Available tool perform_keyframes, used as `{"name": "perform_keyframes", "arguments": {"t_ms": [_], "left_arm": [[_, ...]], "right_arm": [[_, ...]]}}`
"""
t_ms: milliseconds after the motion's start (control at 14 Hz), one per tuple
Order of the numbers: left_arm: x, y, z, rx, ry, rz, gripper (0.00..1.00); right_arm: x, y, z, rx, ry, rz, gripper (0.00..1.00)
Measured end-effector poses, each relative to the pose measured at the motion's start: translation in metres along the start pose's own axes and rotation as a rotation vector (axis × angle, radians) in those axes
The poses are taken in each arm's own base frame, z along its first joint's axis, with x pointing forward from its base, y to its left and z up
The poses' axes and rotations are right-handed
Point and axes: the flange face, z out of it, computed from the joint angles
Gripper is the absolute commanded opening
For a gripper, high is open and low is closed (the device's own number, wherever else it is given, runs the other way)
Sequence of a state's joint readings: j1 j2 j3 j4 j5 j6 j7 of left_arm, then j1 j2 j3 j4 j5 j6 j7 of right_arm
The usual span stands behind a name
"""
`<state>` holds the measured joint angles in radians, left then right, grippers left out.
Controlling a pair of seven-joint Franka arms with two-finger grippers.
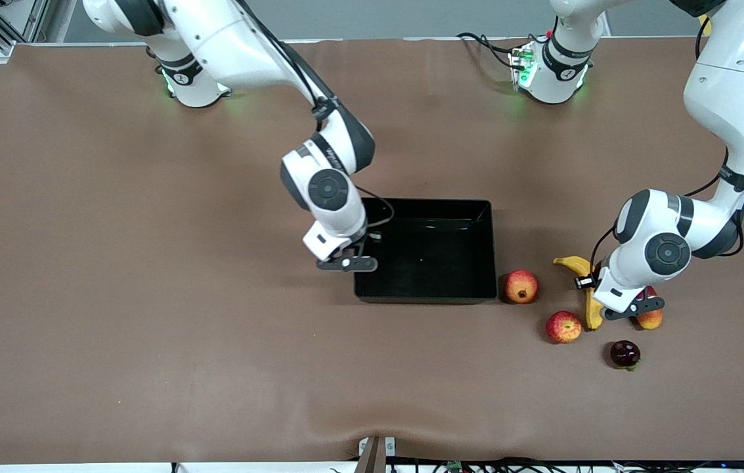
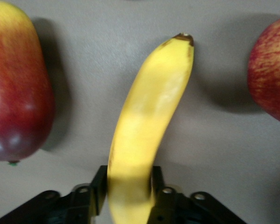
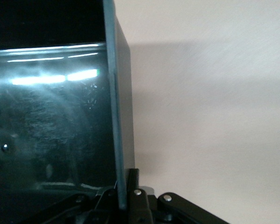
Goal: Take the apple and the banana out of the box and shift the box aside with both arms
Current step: 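Drag the tray with the right gripper while the left gripper withdraws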
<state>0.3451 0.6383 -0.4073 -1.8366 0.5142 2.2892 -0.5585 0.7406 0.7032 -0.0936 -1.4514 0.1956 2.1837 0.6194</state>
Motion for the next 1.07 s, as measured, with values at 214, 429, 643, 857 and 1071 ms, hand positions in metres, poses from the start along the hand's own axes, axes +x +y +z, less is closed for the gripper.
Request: {"name": "perform_keyframes", "arguments": {"t_ms": [214,429,643,857,1071], "left_arm": [[0.008,-0.001,-0.015,0.004,0.037,0.013,1.00],[0.021,-0.002,-0.060,0.008,0.102,0.007,1.00],[0.028,0.006,-0.127,0.043,0.118,0.003,1.00],[0.029,0.014,-0.202,0.075,0.110,-0.010,1.00],[0.020,0.019,-0.269,0.040,0.154,-0.035,1.00]], "right_arm": [[0.037,0.053,-0.064,0.028,0.027,0.031,0.00],[0.073,0.143,-0.101,0.035,0.046,0.033,0.00],[0.096,0.248,-0.120,0.031,0.050,-0.001,0.00],[0.103,0.349,-0.127,0.025,0.041,-0.057,0.00],[0.101,0.442,-0.120,0.023,0.018,-0.084,0.00]]}}
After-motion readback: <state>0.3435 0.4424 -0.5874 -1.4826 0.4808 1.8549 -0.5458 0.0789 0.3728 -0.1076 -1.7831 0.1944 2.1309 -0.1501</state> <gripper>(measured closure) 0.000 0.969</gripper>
